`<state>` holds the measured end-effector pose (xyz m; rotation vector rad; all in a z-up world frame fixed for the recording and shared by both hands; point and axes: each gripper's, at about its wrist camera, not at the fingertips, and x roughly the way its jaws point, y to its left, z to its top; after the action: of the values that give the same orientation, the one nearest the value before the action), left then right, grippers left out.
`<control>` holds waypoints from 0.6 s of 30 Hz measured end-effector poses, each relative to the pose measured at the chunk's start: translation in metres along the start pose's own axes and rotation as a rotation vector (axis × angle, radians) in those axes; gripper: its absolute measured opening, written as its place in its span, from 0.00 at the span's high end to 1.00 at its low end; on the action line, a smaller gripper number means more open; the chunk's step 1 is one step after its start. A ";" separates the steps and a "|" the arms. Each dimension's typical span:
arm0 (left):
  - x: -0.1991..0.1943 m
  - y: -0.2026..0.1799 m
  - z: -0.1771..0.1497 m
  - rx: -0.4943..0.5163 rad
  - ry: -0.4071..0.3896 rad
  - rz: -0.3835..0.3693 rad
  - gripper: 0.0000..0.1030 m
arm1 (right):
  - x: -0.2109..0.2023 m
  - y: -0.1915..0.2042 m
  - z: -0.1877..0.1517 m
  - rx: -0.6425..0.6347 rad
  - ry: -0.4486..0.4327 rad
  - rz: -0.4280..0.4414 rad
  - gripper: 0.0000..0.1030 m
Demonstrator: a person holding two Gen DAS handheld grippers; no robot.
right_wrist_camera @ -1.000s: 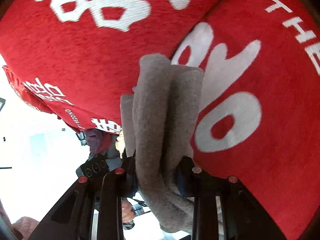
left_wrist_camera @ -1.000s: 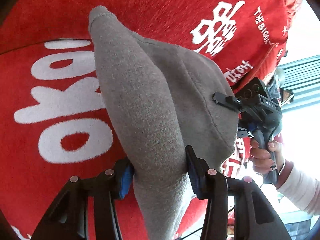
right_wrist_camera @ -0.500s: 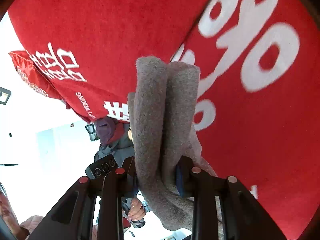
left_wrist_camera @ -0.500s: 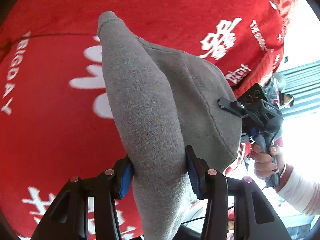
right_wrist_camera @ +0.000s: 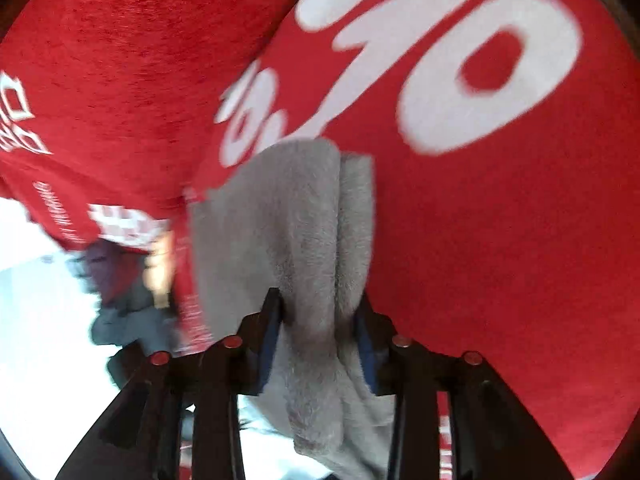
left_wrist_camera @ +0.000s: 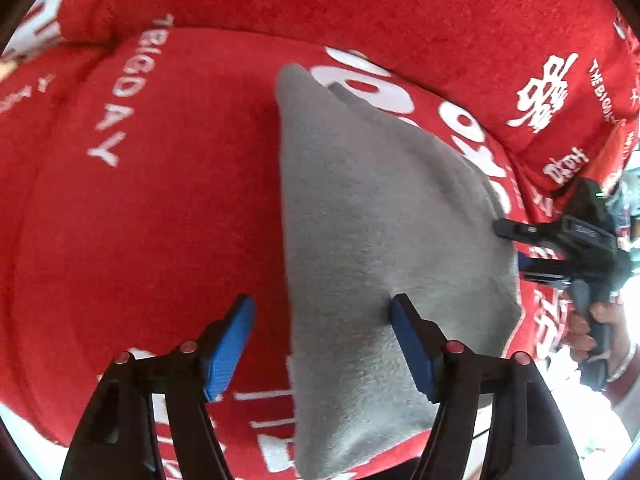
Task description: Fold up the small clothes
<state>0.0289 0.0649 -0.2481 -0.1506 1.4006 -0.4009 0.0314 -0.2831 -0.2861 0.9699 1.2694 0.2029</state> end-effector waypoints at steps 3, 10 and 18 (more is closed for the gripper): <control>-0.007 -0.006 -0.004 0.030 -0.013 0.078 0.21 | -0.017 0.007 -0.002 -0.067 -0.053 -0.164 0.38; -0.025 -0.020 -0.012 0.052 -0.082 0.214 0.05 | -0.047 0.031 -0.033 -0.167 -0.087 -0.206 0.43; -0.023 -0.023 -0.015 0.028 -0.060 0.221 0.05 | -0.028 0.079 -0.083 -0.362 -0.053 -0.218 0.78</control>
<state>0.0077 0.0541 -0.2217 0.0154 1.3357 -0.2299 -0.0210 -0.2105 -0.2086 0.5199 1.2270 0.2255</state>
